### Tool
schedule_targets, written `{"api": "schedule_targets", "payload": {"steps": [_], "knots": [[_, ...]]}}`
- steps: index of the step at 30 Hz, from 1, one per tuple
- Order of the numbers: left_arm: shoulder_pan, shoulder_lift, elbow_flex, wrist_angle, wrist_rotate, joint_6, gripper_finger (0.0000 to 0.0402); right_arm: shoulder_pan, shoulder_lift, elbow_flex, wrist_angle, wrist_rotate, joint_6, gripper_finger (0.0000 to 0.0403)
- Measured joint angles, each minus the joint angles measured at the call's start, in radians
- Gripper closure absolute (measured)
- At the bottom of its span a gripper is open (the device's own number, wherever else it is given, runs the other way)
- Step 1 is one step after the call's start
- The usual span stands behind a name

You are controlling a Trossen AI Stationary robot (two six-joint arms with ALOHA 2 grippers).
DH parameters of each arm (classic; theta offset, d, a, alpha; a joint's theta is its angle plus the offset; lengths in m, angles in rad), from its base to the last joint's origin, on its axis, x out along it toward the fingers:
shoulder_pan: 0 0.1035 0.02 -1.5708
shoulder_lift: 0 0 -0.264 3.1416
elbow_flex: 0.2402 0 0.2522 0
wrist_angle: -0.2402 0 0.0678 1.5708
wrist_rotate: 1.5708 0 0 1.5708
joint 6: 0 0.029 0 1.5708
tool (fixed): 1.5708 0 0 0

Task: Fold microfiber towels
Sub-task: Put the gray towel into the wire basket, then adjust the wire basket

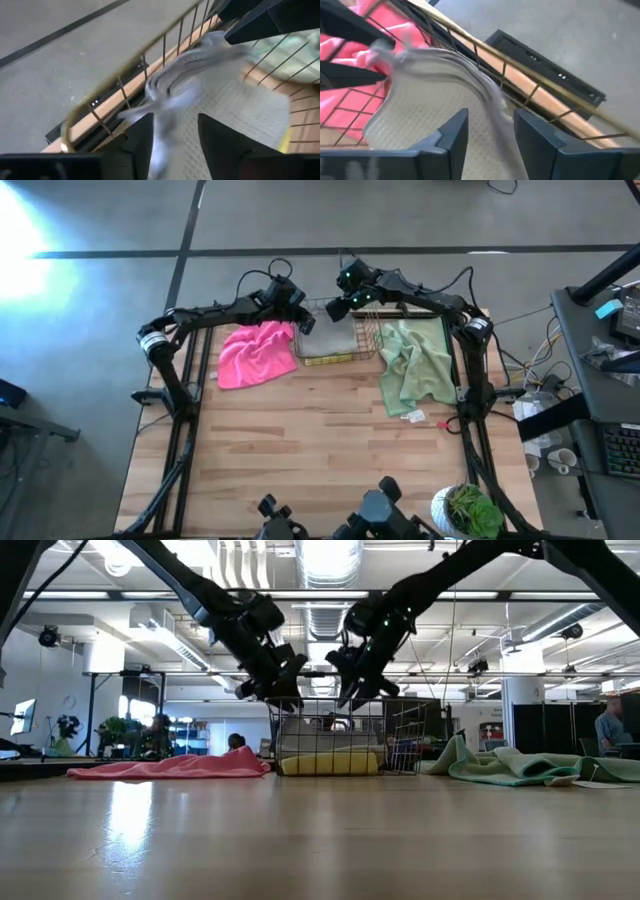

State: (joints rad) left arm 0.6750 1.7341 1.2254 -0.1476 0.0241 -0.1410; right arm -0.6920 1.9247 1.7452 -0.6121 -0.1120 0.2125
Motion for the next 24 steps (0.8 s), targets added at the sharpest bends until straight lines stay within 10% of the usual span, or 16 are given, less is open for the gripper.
{"api": "schedule_targets", "payload": {"steps": [10,24], "knots": [[0.0,-0.141,0.041,-0.174,-0.032,0.126,0.0245,-0.046,-0.01,0.256,-0.439,0.009,-0.206,0.0254],[-0.009,-0.192,0.012,-0.475,-0.055,0.124,0.0245,-0.124,-0.118,0.092,-0.636,0.114,-0.133,0.03]]}}
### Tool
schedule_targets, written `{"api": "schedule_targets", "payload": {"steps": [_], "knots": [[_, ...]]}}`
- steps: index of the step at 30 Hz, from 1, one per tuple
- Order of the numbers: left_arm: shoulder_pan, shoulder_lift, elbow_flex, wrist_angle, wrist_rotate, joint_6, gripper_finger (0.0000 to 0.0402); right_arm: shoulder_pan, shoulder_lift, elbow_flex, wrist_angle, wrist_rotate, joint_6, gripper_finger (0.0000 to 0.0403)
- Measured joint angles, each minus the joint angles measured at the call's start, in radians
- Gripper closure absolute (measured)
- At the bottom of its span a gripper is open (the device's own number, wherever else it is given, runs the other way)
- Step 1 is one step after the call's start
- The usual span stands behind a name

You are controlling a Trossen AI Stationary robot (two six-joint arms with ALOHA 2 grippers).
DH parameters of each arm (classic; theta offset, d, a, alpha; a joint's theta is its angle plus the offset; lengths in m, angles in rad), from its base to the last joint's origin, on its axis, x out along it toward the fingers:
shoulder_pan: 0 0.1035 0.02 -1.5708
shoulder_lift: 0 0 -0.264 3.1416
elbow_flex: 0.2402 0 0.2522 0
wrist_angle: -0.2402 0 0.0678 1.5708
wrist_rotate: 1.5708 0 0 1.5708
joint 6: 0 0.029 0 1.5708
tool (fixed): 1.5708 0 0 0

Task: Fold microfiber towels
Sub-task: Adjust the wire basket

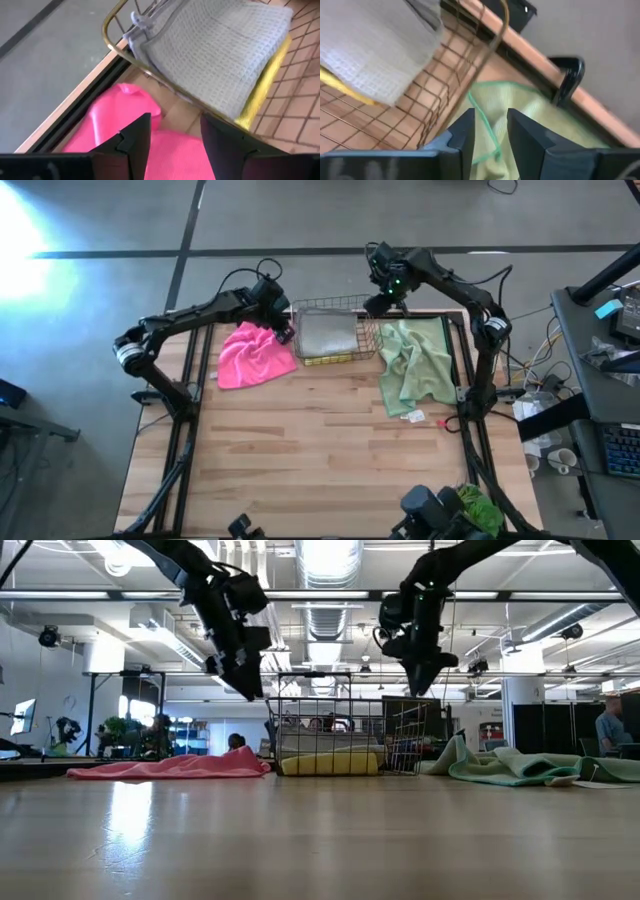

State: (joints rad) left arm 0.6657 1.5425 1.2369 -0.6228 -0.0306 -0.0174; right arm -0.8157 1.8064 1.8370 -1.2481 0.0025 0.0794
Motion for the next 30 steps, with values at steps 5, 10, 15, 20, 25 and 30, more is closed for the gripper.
{"api": "schedule_targets", "payload": {"steps": [5,10,15,20,25,30], "knots": [[0.0,0.008,-0.022,-0.045,-0.032,-0.003,0.0245,-0.001,-0.007,-0.11,-0.004,-0.001,0.042,0.0318],[0.0,0.038,-0.051,-0.037,-0.031,-0.028,0.0245,0.006,-0.007,-0.192,0.009,-0.003,0.079,0.0338],[0.0,0.074,-0.065,-0.009,-0.031,-0.028,0.0245,0.016,-0.009,-0.216,0.011,-0.015,0.096,0.0355],[0.001,0.109,-0.056,0.098,-0.032,-0.03,0.0245,0.032,-0.009,-0.221,0.012,-0.06,0.133,0.0369],[0.002,0.137,-0.047,0.121,-0.059,-0.029,0.0245,0.052,-0.009,-0.221,0.007,-0.089,0.163,0.0376],[0.004,0.148,-0.045,0.153,-0.109,-0.029,0.0245,0.086,-0.009,-0.221,0.014,-0.114,0.203,0.0376]]}}
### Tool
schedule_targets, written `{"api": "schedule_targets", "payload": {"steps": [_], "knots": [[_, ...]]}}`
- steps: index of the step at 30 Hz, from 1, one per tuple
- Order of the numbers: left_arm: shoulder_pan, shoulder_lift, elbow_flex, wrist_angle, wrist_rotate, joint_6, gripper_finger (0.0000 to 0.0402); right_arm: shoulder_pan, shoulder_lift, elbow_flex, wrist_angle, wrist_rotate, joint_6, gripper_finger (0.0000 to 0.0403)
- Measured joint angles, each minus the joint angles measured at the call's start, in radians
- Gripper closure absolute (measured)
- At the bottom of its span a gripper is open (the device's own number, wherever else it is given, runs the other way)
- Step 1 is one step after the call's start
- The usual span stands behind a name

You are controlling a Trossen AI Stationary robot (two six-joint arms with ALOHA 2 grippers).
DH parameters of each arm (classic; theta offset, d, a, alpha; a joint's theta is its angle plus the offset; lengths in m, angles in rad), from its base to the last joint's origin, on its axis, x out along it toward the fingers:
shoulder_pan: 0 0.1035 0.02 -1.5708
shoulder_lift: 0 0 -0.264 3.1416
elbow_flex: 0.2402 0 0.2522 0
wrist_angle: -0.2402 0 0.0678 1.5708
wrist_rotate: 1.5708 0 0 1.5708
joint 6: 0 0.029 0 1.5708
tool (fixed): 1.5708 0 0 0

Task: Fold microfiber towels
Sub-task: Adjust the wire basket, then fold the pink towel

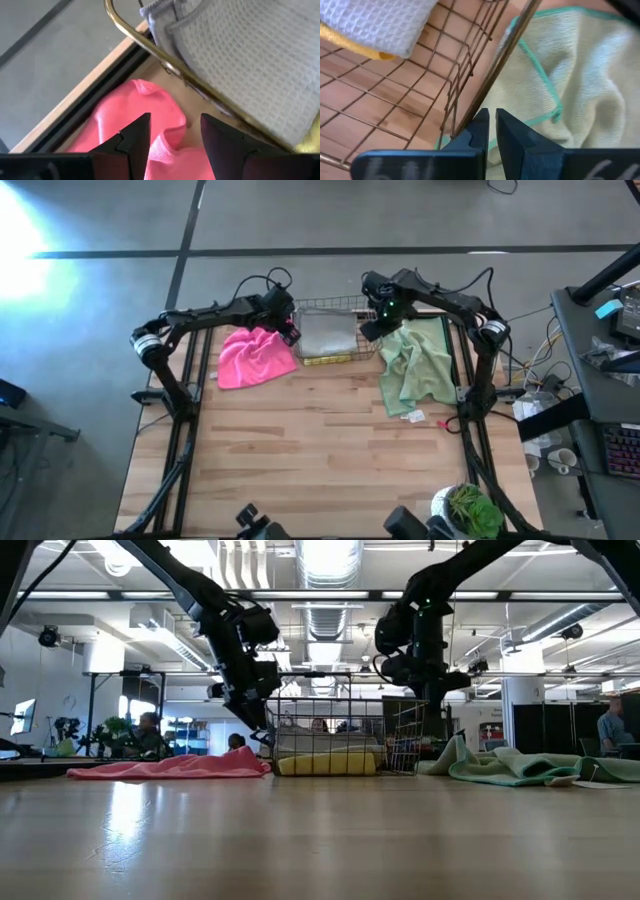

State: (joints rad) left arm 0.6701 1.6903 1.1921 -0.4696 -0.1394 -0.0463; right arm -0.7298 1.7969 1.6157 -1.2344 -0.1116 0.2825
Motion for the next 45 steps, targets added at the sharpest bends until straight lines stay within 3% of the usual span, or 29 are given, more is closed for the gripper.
{"api": "schedule_targets", "payload": {"steps": [14,21,28,33,45], "knots": [[0.039,-0.002,0.007,0.023,-0.052,0.001,0.0245,0.038,-0.001,-0.001,0.085,0.032,0.025,0.0376],[0.037,-0.057,0.004,-0.052,-0.045,0.009,0.0245,0.039,-0.033,-0.001,0.046,0.033,0.017,0.0376],[0.028,-0.174,-0.014,-0.2,-0.05,0.007,0.0245,0.041,-0.139,-0.001,-0.019,0.108,0.068,0.0376],[-0.023,-0.266,-0.105,-0.267,-0.049,-0.01,0.0245,0.085,-0.238,-0.001,-0.035,0.181,0.146,0.0376],[-0.165,-0.403,-0.412,-0.17,-0.028,-0.193,0.0245,0.289,-0.353,-0.006,-0.032,0.245,0.323,0.0376]]}}
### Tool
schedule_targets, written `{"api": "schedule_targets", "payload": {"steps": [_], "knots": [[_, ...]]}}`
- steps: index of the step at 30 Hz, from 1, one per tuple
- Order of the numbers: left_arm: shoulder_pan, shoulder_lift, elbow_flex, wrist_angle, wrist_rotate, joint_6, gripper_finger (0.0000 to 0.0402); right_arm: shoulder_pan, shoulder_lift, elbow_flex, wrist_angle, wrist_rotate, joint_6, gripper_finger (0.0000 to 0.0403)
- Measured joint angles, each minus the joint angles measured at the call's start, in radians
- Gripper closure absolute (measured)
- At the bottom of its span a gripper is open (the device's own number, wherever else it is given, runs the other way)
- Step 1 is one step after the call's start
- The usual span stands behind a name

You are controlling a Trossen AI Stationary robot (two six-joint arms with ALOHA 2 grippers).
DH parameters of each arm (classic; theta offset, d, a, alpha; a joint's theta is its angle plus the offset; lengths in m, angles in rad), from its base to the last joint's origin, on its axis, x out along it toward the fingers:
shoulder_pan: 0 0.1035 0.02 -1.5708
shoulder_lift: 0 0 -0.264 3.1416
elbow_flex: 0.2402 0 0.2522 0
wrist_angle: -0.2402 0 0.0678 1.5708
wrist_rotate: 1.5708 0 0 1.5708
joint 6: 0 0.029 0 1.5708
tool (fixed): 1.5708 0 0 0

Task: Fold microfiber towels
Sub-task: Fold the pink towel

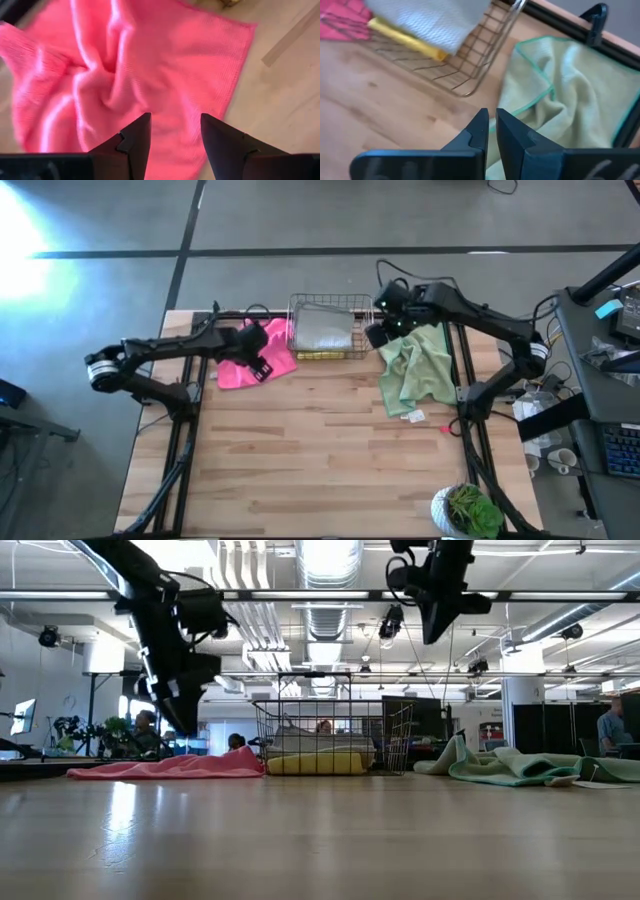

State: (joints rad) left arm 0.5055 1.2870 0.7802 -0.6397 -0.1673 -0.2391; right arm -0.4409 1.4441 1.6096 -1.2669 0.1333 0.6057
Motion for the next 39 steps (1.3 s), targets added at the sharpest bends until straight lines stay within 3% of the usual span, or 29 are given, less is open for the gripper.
{"api": "schedule_targets", "payload": {"steps": [13,25,31,39], "knots": [[-0.023,0.011,-0.229,0.229,-0.015,-0.099,0.0245,0.216,0.002,-0.001,0.001,0.002,0.17,0.0376],[-0.062,0.083,-0.268,0.246,0.03,-0.142,0.0245,0.349,0.005,-0.001,0.009,0.007,0.215,0.0376],[-0.184,0.083,-0.292,0.236,0.148,-0.215,0.0245,0.379,0.005,-0.001,0.009,0.009,0.189,0.0376],[-0.454,0.085,-0.279,0.211,0.257,-0.305,0.0245,0.384,0.005,-0.001,0.008,0.008,0.141,0.0376]]}}
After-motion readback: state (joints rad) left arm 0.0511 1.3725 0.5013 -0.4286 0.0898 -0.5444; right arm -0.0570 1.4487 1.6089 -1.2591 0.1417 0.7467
